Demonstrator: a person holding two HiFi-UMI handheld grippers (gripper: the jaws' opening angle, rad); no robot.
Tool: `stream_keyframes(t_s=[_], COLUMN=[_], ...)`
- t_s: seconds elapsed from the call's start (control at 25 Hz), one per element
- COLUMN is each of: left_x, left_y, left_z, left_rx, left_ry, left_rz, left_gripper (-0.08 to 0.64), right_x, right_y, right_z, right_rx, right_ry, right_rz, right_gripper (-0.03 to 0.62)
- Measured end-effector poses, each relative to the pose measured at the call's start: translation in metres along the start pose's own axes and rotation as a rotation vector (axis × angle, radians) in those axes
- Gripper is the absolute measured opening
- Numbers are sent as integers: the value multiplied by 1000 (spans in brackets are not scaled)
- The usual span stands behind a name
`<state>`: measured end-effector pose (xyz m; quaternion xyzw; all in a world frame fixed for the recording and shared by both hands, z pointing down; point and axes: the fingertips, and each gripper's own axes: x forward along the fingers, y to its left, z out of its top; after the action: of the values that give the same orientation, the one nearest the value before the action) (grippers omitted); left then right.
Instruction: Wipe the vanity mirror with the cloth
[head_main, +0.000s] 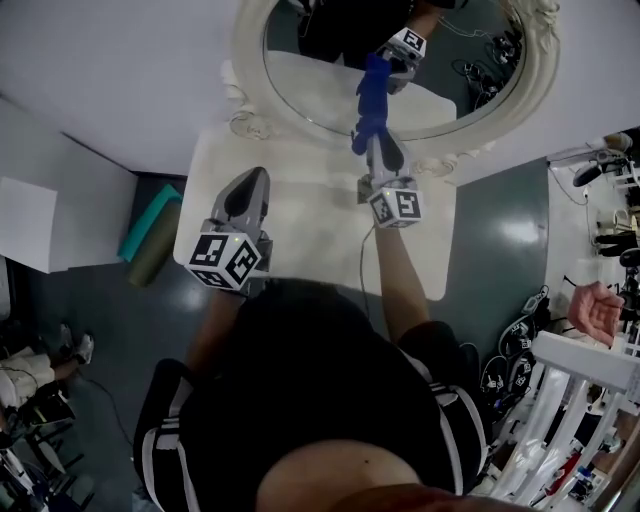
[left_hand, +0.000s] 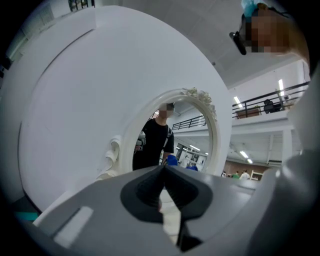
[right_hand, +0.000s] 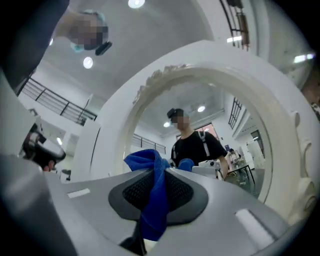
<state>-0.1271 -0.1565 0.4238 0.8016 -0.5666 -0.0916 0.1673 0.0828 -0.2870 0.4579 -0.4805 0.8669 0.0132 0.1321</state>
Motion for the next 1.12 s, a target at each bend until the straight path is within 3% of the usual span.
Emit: stream_keyframes(t_s=[0.12, 0.2, 0.56, 0.8, 1.12], left_x=[12, 16, 23, 28, 23], left_y=[-11, -20, -33, -40, -31], left_z=[16, 25, 36, 41, 47], left_rx=[17, 25, 33, 45, 38], left_ry=[-29, -50, -71, -85, -97], left_rz=[-35, -57, -107, -117, -84], left_gripper=[11, 11, 11, 11, 11], right_x=[-17, -25, -35, -2, 40], right_y=[-13, -19, -68, -98, -112], right_z=[47, 79, 240, 282, 282], right_rx=[104, 110, -76, -208, -190], right_ry=[-152, -234, -541, -528, -481], right_rz=[-75, -115, -267, -340, -368], right_gripper=[55, 55, 56, 56, 55])
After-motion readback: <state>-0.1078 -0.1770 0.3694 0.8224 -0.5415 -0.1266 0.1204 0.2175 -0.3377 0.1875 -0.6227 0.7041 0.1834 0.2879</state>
